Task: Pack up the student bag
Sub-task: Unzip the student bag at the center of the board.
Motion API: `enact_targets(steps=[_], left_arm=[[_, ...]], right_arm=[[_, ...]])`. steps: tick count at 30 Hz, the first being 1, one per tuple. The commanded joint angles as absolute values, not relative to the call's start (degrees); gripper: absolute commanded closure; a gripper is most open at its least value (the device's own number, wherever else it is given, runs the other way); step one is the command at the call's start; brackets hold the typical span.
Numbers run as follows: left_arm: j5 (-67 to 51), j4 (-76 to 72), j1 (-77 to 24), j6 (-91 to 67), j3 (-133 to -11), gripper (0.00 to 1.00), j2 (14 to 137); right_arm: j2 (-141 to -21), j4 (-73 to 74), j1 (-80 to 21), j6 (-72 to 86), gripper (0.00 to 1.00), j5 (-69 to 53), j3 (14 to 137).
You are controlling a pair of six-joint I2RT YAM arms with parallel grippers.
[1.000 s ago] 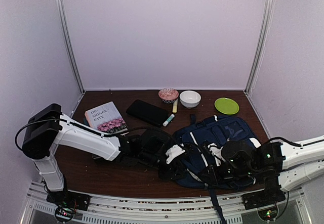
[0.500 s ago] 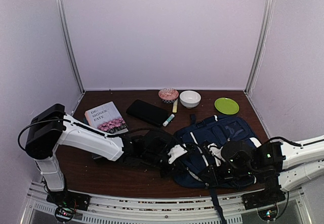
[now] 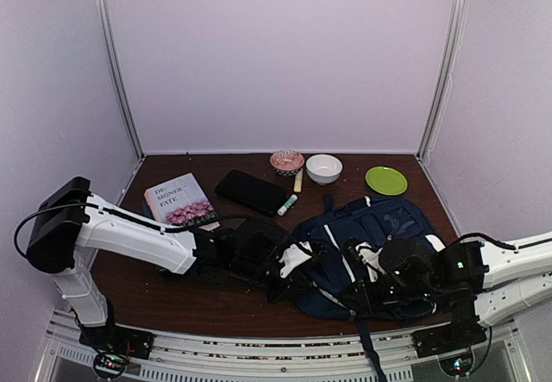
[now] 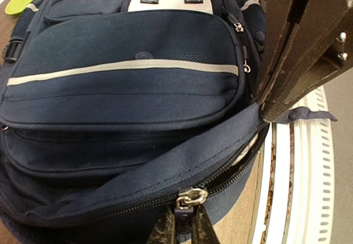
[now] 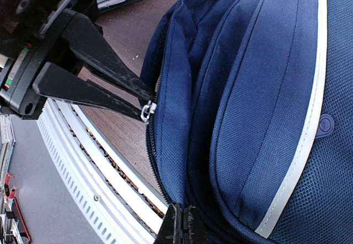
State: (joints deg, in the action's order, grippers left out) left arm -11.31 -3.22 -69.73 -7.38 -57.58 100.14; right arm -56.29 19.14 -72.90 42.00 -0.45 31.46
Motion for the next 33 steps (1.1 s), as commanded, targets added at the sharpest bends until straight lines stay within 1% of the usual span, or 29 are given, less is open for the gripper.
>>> enact_targets(steps=[1,7,15,21,33], left_arm=[[-3.49,0.34,-69.61,-6.42,-56.50,1.00,96.54],[2.32,3.33,-69.09,-6.99,-55.53,1.00,95.94],[3.14,3.09,-68.04,-8.50,-55.73,1.00,95.76],[3.69,3.23,-64.87,-9.51,-56.20,1.00,94.77],[6.87,5.17,-60.83,-12.83,-59.98,1.00,101.23]], right_arm=[[-54.21,19.83,-73.13,42.69,1.00,1.85,31.92],[-53.71,21.12,-73.17,43.22,1.00,1.26,31.23],[-53.74,22.70,-73.42,43.76,1.00,0.66,30.61],[-53.65,24.41,-73.60,44.66,1.00,0.37,29.93],[-54.55,26.07,-74.62,49.50,1.00,-2.33,26.41]])
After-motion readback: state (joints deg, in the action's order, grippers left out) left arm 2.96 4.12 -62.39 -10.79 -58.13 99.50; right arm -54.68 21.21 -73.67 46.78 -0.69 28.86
